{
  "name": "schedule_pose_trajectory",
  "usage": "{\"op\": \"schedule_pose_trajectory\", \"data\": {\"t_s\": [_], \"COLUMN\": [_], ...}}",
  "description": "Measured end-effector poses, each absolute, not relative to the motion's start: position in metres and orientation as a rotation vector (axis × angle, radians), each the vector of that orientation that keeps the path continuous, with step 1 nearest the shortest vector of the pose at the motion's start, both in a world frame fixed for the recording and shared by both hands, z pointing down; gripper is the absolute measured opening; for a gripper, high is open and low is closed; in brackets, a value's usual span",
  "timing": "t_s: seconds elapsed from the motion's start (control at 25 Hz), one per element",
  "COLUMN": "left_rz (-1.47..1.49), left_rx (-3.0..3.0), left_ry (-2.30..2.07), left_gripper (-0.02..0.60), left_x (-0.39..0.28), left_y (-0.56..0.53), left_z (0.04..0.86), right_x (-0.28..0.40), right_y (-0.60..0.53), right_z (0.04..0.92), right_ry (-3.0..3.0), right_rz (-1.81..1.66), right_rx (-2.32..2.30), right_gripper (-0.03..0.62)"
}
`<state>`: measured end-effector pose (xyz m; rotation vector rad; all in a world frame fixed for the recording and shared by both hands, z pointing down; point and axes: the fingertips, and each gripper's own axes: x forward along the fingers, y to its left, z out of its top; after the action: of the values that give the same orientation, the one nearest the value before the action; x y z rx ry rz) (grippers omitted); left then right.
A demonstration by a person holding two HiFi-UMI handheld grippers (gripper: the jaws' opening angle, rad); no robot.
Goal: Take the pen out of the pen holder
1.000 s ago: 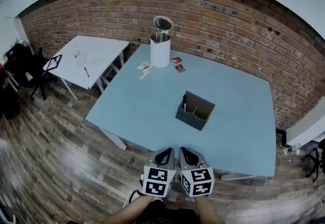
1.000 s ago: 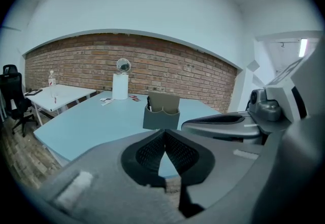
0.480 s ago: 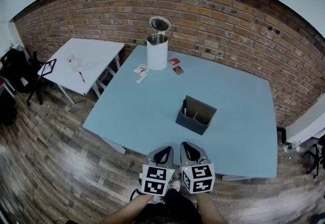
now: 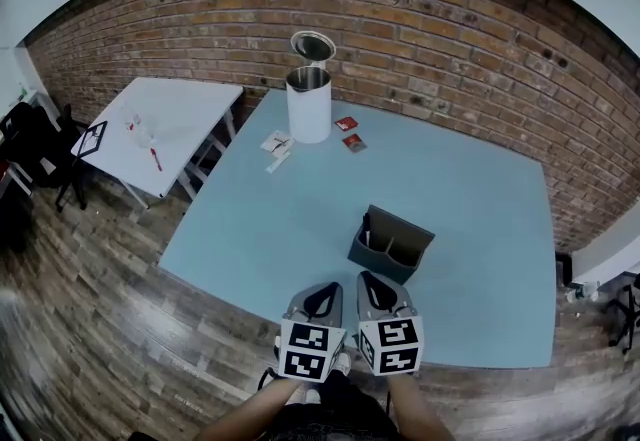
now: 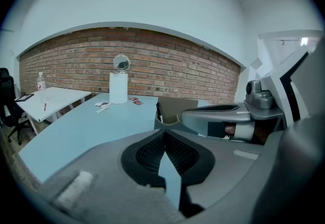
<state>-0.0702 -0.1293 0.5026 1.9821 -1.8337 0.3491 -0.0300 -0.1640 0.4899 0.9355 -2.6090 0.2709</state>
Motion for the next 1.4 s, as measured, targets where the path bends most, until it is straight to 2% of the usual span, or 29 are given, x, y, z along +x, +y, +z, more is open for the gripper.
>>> {"op": "schedule_pose_trajectory", "data": {"t_s": [0.8,1.4], "left_rz": [0.421,0.446], "left_rx": [1.962,2.143], "left_ry": [-1.840,-1.635], "left_gripper": [-0.002,-0.002], "left_x": [-0.109,-0.141], "left_y": [-0.208,-0.237], "left_z": [0.515,0.515], "right_x": [-0.059,-0.072], "right_y": [-0.246,-0.276], "right_z": [0.519,0.531], "right_ry": [-2.525,-2.325], "right_rz": [0.277,0.255], "right_rx": [1.003,1.323], "right_gripper": [0.028,0.092]}}
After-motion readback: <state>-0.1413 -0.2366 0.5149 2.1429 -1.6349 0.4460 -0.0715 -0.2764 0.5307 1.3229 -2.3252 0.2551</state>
